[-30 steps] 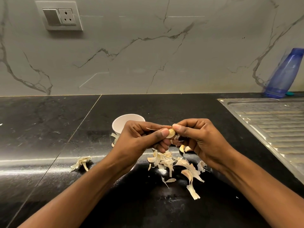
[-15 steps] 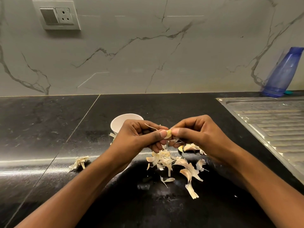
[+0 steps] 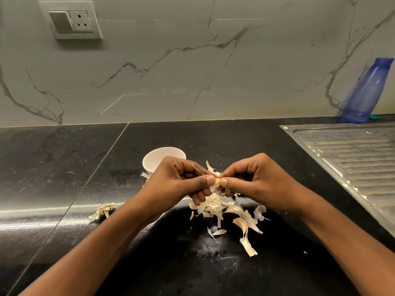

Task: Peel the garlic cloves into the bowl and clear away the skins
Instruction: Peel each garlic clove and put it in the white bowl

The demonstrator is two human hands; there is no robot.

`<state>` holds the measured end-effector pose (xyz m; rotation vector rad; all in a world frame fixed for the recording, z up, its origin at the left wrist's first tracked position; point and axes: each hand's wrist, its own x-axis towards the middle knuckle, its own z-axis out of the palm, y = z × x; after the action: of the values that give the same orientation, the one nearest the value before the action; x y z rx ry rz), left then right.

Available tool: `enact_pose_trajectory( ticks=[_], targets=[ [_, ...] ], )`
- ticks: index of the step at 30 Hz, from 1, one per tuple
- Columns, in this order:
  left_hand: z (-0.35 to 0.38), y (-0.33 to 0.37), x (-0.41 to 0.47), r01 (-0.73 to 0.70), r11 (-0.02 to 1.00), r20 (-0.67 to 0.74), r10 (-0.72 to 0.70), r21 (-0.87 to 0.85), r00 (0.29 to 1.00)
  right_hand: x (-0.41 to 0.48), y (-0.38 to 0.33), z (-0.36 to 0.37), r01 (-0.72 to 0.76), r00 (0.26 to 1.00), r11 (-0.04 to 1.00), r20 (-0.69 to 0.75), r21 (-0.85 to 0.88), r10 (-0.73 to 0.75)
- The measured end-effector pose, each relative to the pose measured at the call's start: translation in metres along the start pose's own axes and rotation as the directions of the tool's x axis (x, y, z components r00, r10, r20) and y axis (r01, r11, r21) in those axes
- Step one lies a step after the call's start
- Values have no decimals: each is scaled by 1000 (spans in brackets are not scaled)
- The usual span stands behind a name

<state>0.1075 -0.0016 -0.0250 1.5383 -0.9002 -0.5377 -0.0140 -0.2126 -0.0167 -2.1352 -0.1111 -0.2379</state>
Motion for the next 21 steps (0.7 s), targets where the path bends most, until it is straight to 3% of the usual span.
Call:
enact_pose_trajectory(
  ticks=[11,21],
  targets=[
    [-3,3,0,44,999,44,-44,21,998,-2,0,0,-17,998,1000,57,19,16],
    [-1,5,-1,7,998,26,-6,-65,1000,1,-5,13,15,988,994,-152,105,1]
  ],
)
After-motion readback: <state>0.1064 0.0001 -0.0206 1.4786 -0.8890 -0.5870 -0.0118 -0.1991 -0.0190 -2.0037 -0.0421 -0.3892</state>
